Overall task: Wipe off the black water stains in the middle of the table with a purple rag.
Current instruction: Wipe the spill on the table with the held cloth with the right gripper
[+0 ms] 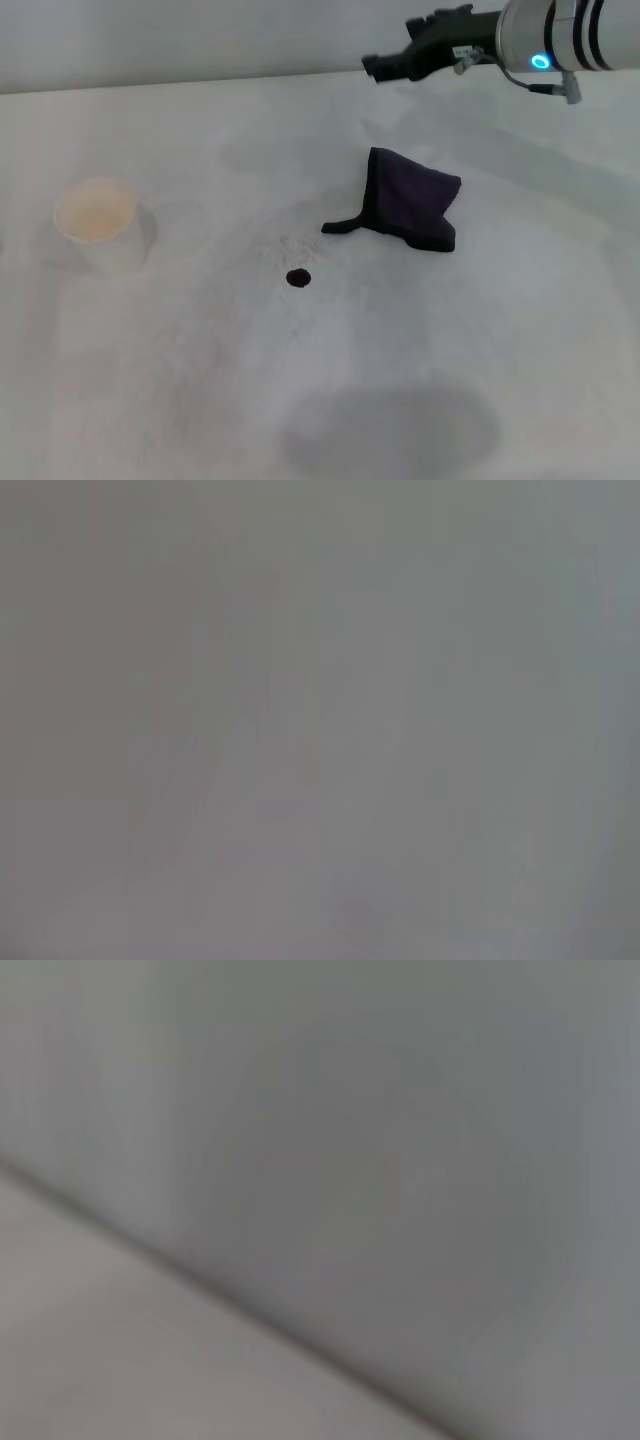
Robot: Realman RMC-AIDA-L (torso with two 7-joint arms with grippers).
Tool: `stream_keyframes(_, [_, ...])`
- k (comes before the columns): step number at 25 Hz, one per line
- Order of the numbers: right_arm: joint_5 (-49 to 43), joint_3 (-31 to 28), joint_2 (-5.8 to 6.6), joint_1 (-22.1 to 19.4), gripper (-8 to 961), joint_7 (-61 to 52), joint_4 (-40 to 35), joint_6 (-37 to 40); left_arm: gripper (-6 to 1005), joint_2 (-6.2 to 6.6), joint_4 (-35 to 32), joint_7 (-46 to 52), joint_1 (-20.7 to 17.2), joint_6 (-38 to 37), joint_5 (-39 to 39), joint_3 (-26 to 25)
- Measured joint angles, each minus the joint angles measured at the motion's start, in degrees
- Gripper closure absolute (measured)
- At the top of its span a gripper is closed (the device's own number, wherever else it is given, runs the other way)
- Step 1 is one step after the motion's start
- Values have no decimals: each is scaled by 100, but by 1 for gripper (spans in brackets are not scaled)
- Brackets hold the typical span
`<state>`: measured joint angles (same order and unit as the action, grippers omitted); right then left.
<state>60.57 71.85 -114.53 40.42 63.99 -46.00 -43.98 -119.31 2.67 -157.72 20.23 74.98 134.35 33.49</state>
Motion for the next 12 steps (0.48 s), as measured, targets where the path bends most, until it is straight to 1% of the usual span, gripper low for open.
stream_keyframes(1, [-676,12,-45,7,89,-528,-278,-165,124,1,-4,1,61,-62,5,-1])
stream_keyframes(3, [-1621,154,-98,-6,90,-1239,-681,-446,124,4,-5,1,92,-97,15,-2])
stream_keyframes(5, [-2136,361,-103,-28,91,-1663,-877,-667,125,9,-9,3,125,-133,56,-4])
stream_keyframes(7, [-2293,526,-93,-39,92,-1919,-966,-899,125,13,-11,3,130,-140,116,-5])
stream_keyframes(12, [-2265,601,-100,-69,94,-2044,-931,-1294,126,13,-13,-11,154,-165,235,-8])
